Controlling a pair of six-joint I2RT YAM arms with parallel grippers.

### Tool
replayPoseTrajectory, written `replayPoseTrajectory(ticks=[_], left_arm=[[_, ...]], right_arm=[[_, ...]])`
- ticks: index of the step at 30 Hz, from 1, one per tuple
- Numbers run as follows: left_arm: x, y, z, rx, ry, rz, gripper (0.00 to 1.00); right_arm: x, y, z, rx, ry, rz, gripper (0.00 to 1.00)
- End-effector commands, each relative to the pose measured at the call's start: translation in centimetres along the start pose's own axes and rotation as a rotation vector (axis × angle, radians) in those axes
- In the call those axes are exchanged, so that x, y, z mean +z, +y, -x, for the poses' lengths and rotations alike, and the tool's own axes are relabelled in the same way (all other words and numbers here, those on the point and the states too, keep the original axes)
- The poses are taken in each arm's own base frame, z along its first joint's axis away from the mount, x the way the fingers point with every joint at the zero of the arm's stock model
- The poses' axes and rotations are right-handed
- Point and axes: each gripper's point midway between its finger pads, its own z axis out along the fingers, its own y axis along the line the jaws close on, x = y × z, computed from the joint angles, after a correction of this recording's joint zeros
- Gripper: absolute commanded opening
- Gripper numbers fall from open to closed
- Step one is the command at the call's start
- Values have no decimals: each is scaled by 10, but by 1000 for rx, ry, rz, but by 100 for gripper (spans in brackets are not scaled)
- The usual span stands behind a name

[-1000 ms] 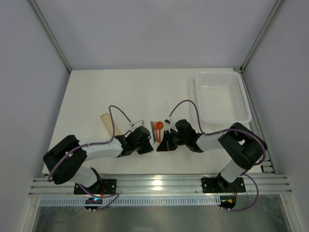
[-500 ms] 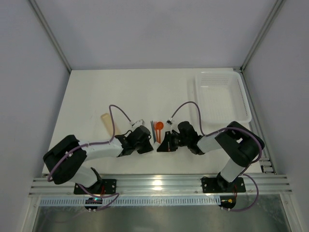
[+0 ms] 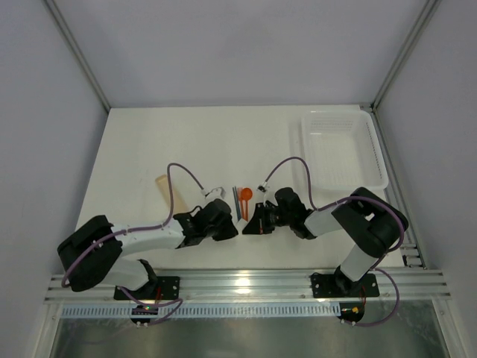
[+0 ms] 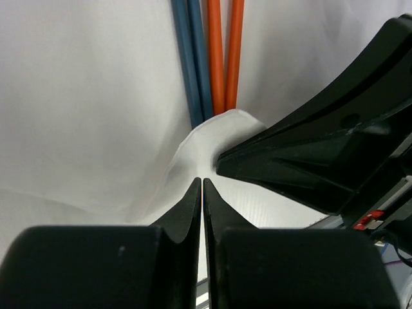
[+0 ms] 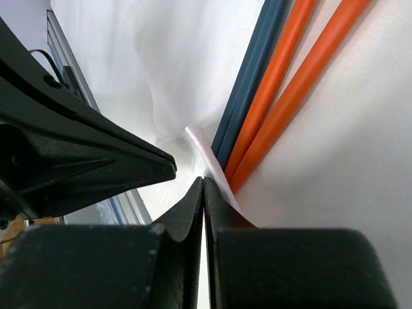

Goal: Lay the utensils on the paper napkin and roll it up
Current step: Roll the napkin at the center of the board.

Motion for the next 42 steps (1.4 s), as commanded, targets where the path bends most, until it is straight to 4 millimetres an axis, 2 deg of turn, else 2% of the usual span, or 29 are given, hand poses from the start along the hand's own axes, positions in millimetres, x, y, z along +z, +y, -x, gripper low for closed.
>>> replayPoseTrajectory(ticks=[1,6,18,28,33,36,42], left_arm=[[-3,-1,-2,11,-16,-27,2],[-4,8,-10,-6,1,-9,0],[2,30,-11,-9,-2,110,0],[1,22,5,49,-48,122,0],[-7,6,18,47,-92,67,0],[-9,3,23,58,-107,66,0],[5,14,7,38,-48,106,0]], right_arm=[[-1,-8,1,-8,-21,-30,4],[-1,-9,2,-9,-22,-29,4],[0,-10,1,-10,-14,-33,4],[0,-11,1,-15,-7,-39,4],[1,-12,1,-16,-3,-43,4],[1,-13,1,-16,-1,-45,4],[0,-5,8,-37,-7,-34,4]])
